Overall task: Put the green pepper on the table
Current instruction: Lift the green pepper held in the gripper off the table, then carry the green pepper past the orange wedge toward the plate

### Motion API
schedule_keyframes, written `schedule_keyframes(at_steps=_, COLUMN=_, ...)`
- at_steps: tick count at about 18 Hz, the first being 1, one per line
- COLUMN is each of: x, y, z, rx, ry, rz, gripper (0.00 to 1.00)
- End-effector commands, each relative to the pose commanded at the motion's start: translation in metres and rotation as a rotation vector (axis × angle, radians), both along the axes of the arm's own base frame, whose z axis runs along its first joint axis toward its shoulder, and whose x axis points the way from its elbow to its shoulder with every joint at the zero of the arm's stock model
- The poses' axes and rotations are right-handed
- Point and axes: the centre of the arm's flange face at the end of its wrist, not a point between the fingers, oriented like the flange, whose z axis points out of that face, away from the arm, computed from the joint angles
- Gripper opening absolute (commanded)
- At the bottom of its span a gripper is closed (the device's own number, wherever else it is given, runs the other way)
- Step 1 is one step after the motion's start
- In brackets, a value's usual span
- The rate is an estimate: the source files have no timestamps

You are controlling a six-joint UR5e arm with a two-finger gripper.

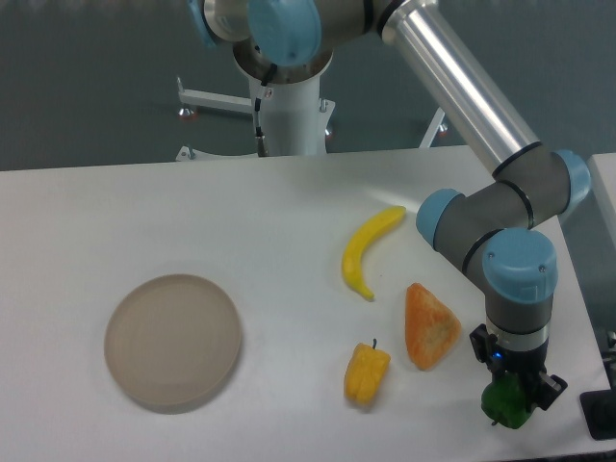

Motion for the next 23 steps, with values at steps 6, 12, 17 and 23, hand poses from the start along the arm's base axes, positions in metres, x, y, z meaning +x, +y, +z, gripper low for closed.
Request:
schedule_keyframes(at_steps=6, x=0.005, y=0.000, z=0.001, rx=-0.002, ry=-0.006, rz=-0.001, gripper=0.42)
schedule_keyframes(at_steps=12, x=0.029, y=-0.011, z=0.017, rx=-0.012, ry=-0.028, rz=-0.010, gripper=0.42)
schedule_keyframes(at_steps=17, x=0.086, y=-0.044, z=0.041, rx=-0.034, ry=-0.076, rz=0.009, gripper=0.42)
schedule_keyframes(at_steps=23, x=0.163, y=-0.070, z=0.046, rx=-0.050, ry=-0.137, rz=0.067, gripper=0.42)
